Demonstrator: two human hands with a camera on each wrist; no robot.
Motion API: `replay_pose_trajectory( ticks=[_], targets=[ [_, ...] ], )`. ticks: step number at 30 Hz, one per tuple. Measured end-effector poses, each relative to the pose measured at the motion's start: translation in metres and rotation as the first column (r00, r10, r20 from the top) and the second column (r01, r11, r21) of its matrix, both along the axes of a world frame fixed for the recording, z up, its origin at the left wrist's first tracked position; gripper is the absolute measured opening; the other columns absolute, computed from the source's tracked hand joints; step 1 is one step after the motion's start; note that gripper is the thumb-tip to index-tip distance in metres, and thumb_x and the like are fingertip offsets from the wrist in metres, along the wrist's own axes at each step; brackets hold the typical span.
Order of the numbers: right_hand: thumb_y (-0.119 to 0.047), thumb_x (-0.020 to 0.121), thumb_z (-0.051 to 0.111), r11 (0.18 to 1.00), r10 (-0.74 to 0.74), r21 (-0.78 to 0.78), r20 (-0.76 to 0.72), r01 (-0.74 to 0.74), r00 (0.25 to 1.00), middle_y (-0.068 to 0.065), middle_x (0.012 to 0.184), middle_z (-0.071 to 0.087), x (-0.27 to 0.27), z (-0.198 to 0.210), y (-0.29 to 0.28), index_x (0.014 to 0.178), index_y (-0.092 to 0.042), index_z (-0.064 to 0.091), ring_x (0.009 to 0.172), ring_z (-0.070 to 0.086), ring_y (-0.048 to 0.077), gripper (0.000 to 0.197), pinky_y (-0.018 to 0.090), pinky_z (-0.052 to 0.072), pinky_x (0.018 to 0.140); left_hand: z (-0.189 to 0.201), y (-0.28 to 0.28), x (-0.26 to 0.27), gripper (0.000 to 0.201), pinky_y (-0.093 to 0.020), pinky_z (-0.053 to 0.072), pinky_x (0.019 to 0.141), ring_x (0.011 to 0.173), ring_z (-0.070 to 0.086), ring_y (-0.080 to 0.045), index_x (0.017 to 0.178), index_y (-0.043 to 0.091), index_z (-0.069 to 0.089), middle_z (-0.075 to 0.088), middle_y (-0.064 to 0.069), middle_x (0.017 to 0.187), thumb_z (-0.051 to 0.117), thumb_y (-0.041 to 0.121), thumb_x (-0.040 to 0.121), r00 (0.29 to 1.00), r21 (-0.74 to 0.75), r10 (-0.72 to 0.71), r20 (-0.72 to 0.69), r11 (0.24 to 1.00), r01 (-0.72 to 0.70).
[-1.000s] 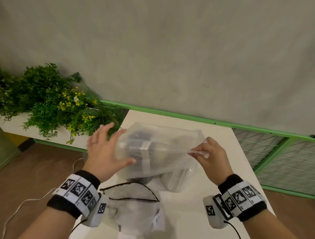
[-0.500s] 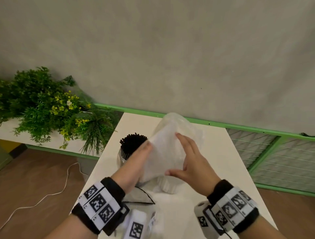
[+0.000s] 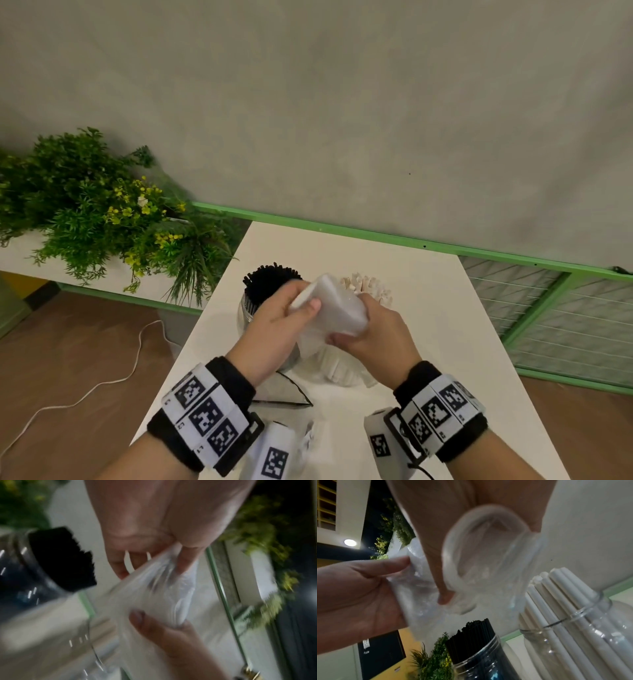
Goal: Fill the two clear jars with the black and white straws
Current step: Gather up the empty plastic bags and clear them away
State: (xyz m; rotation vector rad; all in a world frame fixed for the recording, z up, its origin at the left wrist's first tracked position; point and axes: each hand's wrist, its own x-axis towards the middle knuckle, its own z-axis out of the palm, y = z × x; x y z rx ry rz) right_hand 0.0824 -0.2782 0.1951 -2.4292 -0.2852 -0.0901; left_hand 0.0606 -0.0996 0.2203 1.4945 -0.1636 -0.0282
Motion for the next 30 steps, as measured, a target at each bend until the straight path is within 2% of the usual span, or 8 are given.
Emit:
replay_pose_trajectory(
  ticks=[4, 6, 9, 11, 17, 20, 23, 30],
  targets=[
    [-0.038, 0.086, 0.062, 0.919, 0.135, -0.38, 0.047, -0.107, 0.99, 0.0, 0.086, 0.068, -0.001, 0.01, 0.001, 0.103, -0.023, 0.053, 0.075, 0.058, 0.02, 0.025, 0.025, 0.037, 0.056, -0.001, 0.015, 0.009, 0.07, -0.017, 0.031, 0.105, 0.127, 0.033, 0.007, 0.126, 0.051, 0.038, 0.04, 0.025, 0.135, 0.07, 0.057, 0.064, 0.956, 0.616, -0.16, 0.246, 0.788, -0.026],
    [-0.036, 0.086, 0.061, 0.902, 0.181, -0.409, 0.067, -0.138, 0.981, 0.001, 0.087, 0.068, 0.0, 0.011, 0.002, 0.105, -0.022, 0.053, 0.079, 0.06, 0.022, 0.025, 0.028, 0.039, 0.06, 0.001, 0.018, 0.014, 0.051, -0.025, 0.042, 0.099, 0.113, 0.049, 0.005, 0.117, 0.043, 0.056, 0.056, 0.02, 0.122, 0.072, 0.053, 0.07, 0.949, 0.714, -0.254, 0.184, 0.698, 0.048],
    [-0.044, 0.068, 0.078, 0.973, 0.186, -0.143, 0.011, -0.183, 0.982, -0.01, 0.106, 0.057, 0.002, 0.008, -0.003, 0.117, -0.028, 0.05, 0.091, 0.055, 0.009, 0.059, 0.022, 0.045, 0.075, 0.001, 0.017, 0.017, 0.003, -0.037, 0.049, 0.073, 0.078, 0.059, -0.009, 0.085, 0.03, 0.068, 0.067, 0.007, 0.081, 0.067, 0.028, 0.083, 0.939, 0.672, -0.232, 0.255, 0.74, 0.0],
    [-0.051, 0.059, 0.081, 0.975, 0.213, -0.046, -0.082, -0.217, 0.974, -0.016, 0.116, 0.053, 0.003, 0.003, -0.005, 0.126, -0.034, 0.047, 0.103, 0.052, 0.003, 0.077, 0.022, 0.045, 0.089, 0.0, 0.014, 0.015, 0.011, -0.032, 0.048, 0.07, 0.078, 0.06, -0.01, 0.084, 0.028, 0.069, 0.067, 0.008, 0.079, 0.059, 0.024, 0.085, 0.899, 0.666, -0.241, 0.366, 0.742, -0.073],
    [-0.022, 0.068, 0.086, 0.89, 0.276, 0.409, -0.129, -0.203, 0.952, 0.003, 0.091, 0.071, -0.004, 0.017, -0.013, 0.099, -0.018, 0.07, 0.084, 0.068, 0.019, 0.036, 0.034, 0.056, 0.076, -0.006, 0.019, 0.02, 0.024, -0.013, 0.044, 0.07, 0.083, 0.061, -0.002, 0.092, 0.034, 0.068, 0.068, 0.017, 0.086, 0.058, 0.012, 0.092, 0.922, 0.463, -0.065, 0.381, 0.877, -0.13],
    [-0.02, 0.067, 0.083, 0.805, 0.29, 0.558, -0.071, -0.204, 0.954, 0.008, 0.088, 0.071, -0.008, 0.026, -0.006, 0.091, -0.013, 0.07, 0.082, 0.068, 0.019, 0.029, 0.033, 0.056, 0.073, -0.018, 0.013, 0.021, 0.02, -0.024, 0.049, 0.069, 0.081, 0.062, -0.007, 0.103, 0.037, 0.058, 0.068, 0.009, 0.091, 0.054, 0.02, 0.095, 0.962, 0.453, 0.026, 0.27, 0.879, -0.151],
    [-0.028, 0.069, 0.083, 0.765, 0.237, 0.622, -0.03, -0.168, 0.971, 0.006, 0.084, 0.068, -0.008, 0.023, -0.001, 0.088, -0.016, 0.067, 0.078, 0.065, 0.019, 0.027, 0.035, 0.055, 0.07, -0.026, 0.003, 0.013, 0.024, -0.031, 0.052, 0.081, 0.094, 0.065, -0.011, 0.115, 0.033, 0.059, 0.069, 0.004, 0.103, 0.044, 0.027, 0.097, 0.978, 0.462, -0.085, 0.192, 0.887, -0.013],
    [-0.057, 0.081, 0.052, 0.924, -0.034, 0.376, 0.273, -0.074, 0.961, -0.006, 0.087, 0.046, -0.009, 0.011, 0.019, 0.085, -0.035, 0.041, 0.086, 0.046, 0.02, 0.025, 0.04, 0.044, 0.075, -0.005, -0.022, -0.012, 0.059, -0.032, 0.051, 0.09, 0.106, 0.065, -0.015, 0.109, 0.022, 0.064, 0.072, 0.002, 0.105, 0.043, 0.07, 0.082, 0.93, -0.163, -0.275, -0.243, 0.957, 0.241]
  ],
)
